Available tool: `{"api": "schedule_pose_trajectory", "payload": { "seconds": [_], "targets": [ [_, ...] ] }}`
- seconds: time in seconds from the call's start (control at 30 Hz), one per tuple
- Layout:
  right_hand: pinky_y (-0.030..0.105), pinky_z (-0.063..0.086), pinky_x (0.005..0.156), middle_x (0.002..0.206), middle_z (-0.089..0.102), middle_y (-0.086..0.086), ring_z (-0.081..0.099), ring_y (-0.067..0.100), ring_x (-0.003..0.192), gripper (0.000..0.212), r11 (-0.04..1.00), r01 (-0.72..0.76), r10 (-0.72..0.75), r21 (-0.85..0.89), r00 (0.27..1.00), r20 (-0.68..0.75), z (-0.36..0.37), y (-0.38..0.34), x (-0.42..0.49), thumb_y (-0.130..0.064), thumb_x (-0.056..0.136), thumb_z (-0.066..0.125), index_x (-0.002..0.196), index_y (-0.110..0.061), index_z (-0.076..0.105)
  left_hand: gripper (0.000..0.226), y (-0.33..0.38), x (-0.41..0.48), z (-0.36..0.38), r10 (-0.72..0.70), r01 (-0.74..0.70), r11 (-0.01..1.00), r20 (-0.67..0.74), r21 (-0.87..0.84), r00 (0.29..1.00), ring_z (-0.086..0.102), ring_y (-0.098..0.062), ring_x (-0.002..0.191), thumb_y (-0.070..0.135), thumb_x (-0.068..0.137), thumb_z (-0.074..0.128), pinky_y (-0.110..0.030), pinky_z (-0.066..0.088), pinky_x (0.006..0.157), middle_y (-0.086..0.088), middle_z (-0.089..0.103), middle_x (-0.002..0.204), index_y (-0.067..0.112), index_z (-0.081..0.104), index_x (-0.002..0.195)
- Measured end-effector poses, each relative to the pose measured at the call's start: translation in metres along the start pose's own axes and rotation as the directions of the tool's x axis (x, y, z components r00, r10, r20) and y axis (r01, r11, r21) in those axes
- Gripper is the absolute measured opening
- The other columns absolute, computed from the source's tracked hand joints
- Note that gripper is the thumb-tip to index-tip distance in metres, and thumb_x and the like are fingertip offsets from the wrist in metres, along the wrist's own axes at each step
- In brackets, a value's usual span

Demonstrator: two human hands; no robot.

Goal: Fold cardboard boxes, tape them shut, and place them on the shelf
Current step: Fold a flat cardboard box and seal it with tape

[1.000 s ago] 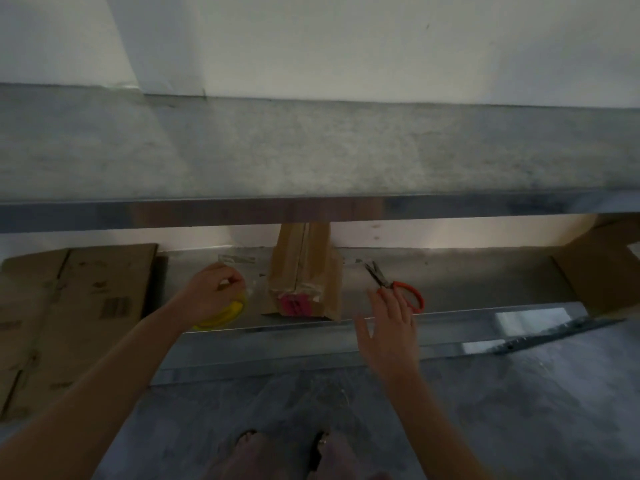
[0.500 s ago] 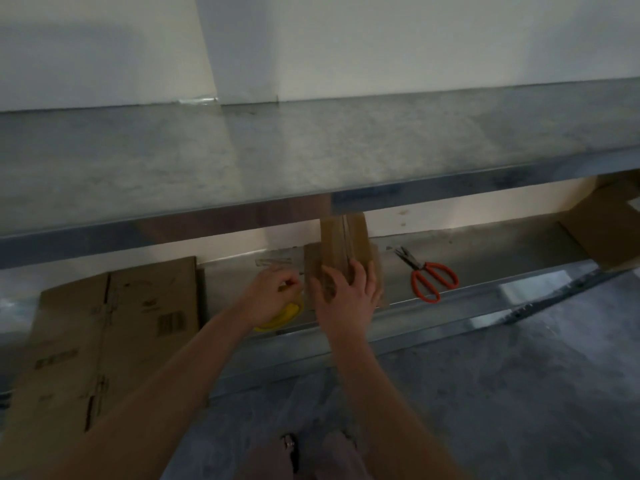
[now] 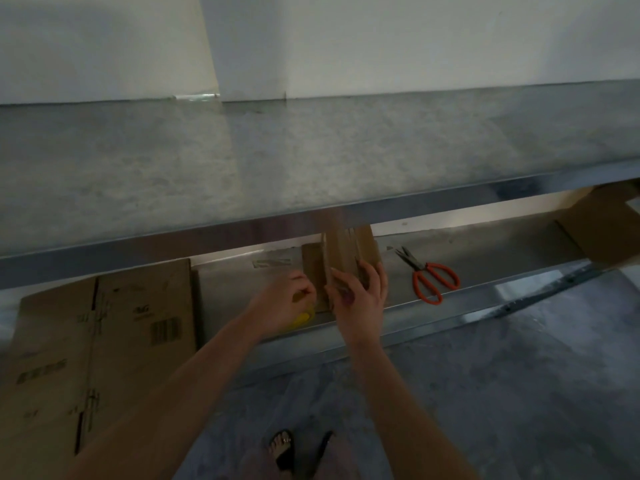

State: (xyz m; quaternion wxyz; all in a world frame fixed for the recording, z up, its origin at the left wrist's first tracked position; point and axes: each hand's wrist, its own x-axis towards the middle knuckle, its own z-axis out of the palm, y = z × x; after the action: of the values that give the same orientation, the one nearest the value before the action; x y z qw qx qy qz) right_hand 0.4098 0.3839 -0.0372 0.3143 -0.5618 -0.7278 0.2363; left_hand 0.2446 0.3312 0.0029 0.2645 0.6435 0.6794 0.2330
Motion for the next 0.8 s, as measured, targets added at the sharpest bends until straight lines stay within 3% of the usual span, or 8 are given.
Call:
{"api": "schedule_pose_trajectory", "payload": {
  "seconds": [0.2,0.27,0.43,0.53,0.57,0.67,0.73,0.8],
  "targets": [
    [0.052,0.035,0.111,0.143,0.047,0.004,0.020,0.030,0.145,0.026,0.998,0.044,-0.043,0.041,0.999,-0.019,0.001,0.002,0.005,-0.032,0.081,0.077,0.106,-0.036,0.072,0.008,0.000,0.002,-0.007,0.056,-0.056,0.998,0.003,0.002,0.998,0.052,-0.004,0.084,0.018,0.089,0.062,-0.021,0.043,0.078,0.011,0.054,0.092,0.019,0.069,0.086],
    [0.051,0.035,0.111,0.142,0.048,0.004,0.022,0.032,0.144,0.025,0.999,0.024,-0.024,0.030,1.000,-0.006,0.000,0.003,0.011,-0.031,0.082,0.076,0.105,-0.036,0.072,0.007,-0.004,-0.005,-0.014,0.049,-0.050,0.999,0.024,0.006,0.998,0.051,0.000,0.085,0.017,0.090,0.062,-0.014,0.040,0.080,0.011,0.054,0.093,0.018,0.069,0.088],
    [0.045,0.034,0.110,0.136,0.052,0.004,0.028,0.033,0.142,0.029,0.996,0.094,-0.094,-0.003,0.995,-0.026,-0.007,0.014,0.022,-0.051,0.083,0.059,0.106,-0.038,0.070,0.007,-0.039,-0.033,-0.047,-0.143,0.143,0.989,-0.003,-0.035,0.990,0.056,-0.006,0.090,0.012,0.091,0.062,-0.008,0.041,0.080,0.008,0.055,0.097,0.016,0.068,0.090],
    [0.053,0.035,0.110,0.138,0.049,0.004,0.025,0.032,0.142,0.028,0.994,0.106,-0.104,-0.032,0.994,0.044,-0.014,0.017,0.023,-0.048,0.084,0.066,0.110,-0.038,0.068,0.008,-0.048,-0.041,-0.047,-0.196,0.196,0.981,-0.009,-0.017,0.981,0.056,-0.010,0.093,0.015,0.092,0.060,-0.016,0.045,0.086,0.001,0.054,0.102,0.014,0.068,0.096],
    [0.058,0.034,0.109,0.139,0.048,0.004,0.023,0.032,0.142,0.027,0.991,0.114,-0.110,-0.066,0.992,0.061,-0.016,0.016,0.024,-0.047,0.084,0.067,0.111,-0.039,0.066,0.008,-0.047,-0.042,-0.044,-0.188,0.188,0.982,-0.026,-0.025,0.982,0.055,-0.007,0.092,0.016,0.093,0.060,-0.012,0.043,0.085,0.002,0.053,0.103,0.016,0.067,0.096],
    [0.073,0.013,0.112,0.147,0.036,0.003,0.010,0.031,0.147,0.030,0.970,0.107,-0.060,-0.217,0.975,0.212,-0.025,0.008,0.025,-0.050,0.090,0.060,0.118,-0.041,0.059,0.007,-0.044,-0.044,-0.033,-0.172,0.169,0.985,-0.080,-0.046,0.982,0.054,-0.006,0.094,0.016,0.092,0.061,-0.008,0.040,0.085,0.004,0.049,0.106,0.018,0.066,0.096],
    [0.072,-0.003,0.111,0.152,0.028,0.003,0.000,0.034,0.149,0.039,0.927,0.143,-0.037,-0.346,0.955,0.294,-0.030,0.000,0.021,-0.059,0.092,0.048,0.126,-0.042,0.052,0.006,-0.041,-0.044,-0.028,-0.182,0.177,0.983,-0.110,-0.047,0.977,0.055,-0.008,0.094,0.017,0.092,0.062,-0.021,0.047,0.087,0.008,0.045,0.108,0.021,0.065,0.095],
    [0.070,-0.004,0.111,0.151,0.031,0.006,0.002,0.040,0.149,0.046,0.881,0.249,-0.138,-0.402,0.948,0.286,-0.036,-0.009,0.012,-0.063,0.091,0.039,0.129,-0.039,0.050,0.006,-0.036,-0.044,-0.026,-0.171,0.173,0.985,-0.147,0.003,0.974,0.054,-0.007,0.092,0.021,0.093,0.059,-0.027,0.050,0.084,0.012,0.041,0.110,0.022,0.065,0.095]
  ]
}}
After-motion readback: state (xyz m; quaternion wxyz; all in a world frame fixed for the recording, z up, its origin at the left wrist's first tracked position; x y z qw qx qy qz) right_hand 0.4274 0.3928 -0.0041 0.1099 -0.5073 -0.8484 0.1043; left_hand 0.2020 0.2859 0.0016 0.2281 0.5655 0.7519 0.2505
